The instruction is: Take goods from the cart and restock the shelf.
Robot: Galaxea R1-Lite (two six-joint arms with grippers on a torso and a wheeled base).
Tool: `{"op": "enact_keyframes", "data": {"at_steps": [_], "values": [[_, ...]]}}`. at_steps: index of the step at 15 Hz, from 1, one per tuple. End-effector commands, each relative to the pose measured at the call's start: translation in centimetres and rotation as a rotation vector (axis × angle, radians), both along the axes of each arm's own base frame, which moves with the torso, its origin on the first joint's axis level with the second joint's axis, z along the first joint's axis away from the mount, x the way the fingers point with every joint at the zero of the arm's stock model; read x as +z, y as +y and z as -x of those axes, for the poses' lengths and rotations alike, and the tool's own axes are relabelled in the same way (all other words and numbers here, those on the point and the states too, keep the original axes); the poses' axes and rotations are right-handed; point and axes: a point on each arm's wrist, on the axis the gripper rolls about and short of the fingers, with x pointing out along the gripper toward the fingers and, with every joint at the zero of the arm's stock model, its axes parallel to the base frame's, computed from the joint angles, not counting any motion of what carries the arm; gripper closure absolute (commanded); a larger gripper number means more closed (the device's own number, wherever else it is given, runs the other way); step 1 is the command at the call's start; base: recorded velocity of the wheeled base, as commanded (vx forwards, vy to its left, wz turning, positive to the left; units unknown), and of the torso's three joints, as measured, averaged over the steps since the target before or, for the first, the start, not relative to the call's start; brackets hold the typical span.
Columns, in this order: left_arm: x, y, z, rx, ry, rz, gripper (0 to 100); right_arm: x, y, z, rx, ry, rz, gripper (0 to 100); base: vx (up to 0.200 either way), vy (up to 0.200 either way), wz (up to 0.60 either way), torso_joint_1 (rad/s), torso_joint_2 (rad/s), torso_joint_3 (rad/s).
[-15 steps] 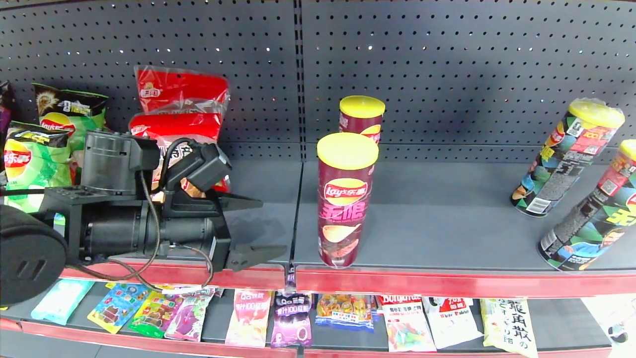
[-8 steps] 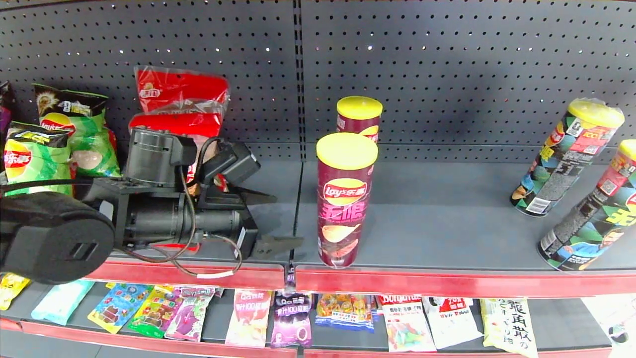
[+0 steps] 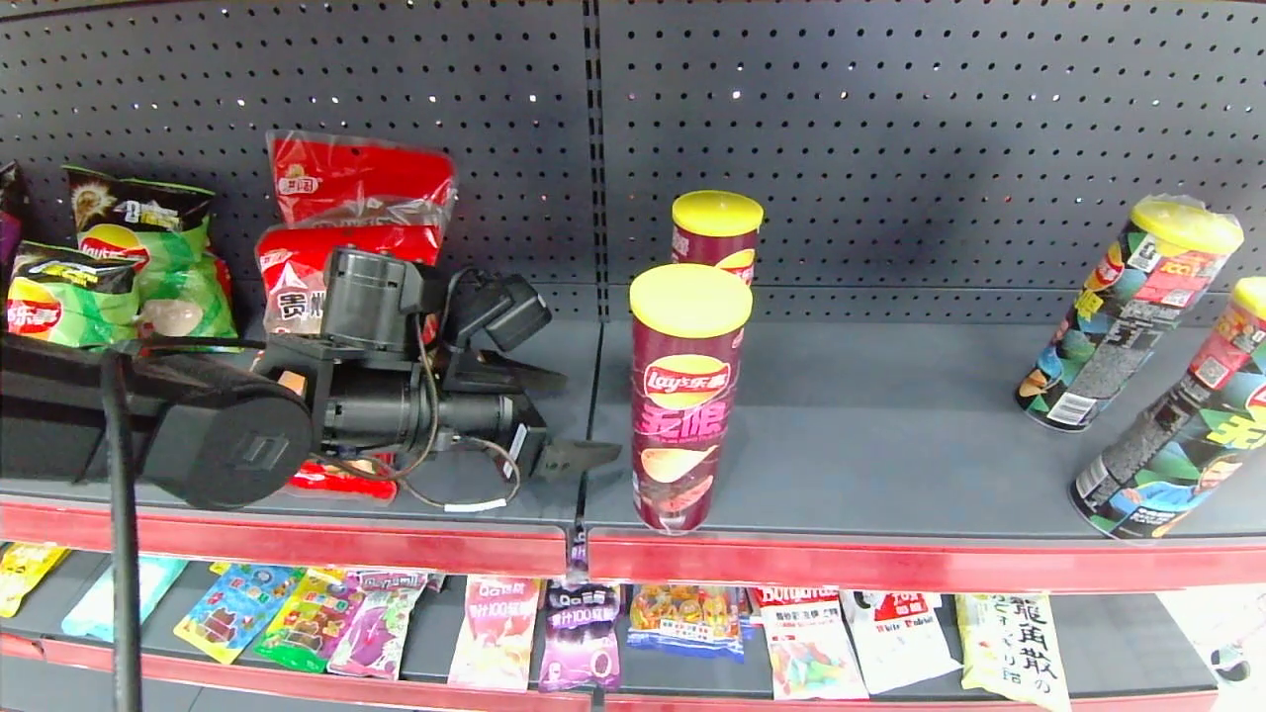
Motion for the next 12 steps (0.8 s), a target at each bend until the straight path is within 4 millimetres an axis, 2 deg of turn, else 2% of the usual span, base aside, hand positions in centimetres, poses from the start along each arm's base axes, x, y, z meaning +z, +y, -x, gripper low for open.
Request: {"op": "enact_keyframes", "data": {"at_steps": [1,12], "values": [[-0.5,-0.3,-0.3,-0.003,0.012,-0.006,0,0.1,0.0,-0.1,-0.001,0.002,0.001,0,0.0,0.0,0.0,0.0,0.0,0.0],[-0.8,-1.6,-0.8,-0.031,0.011,-0.003,0,0.2,0.0,-0.1,-0.002,-0.001,0.0,0,0.0,0.0,0.0,0.0,0.0,0.0]]}}
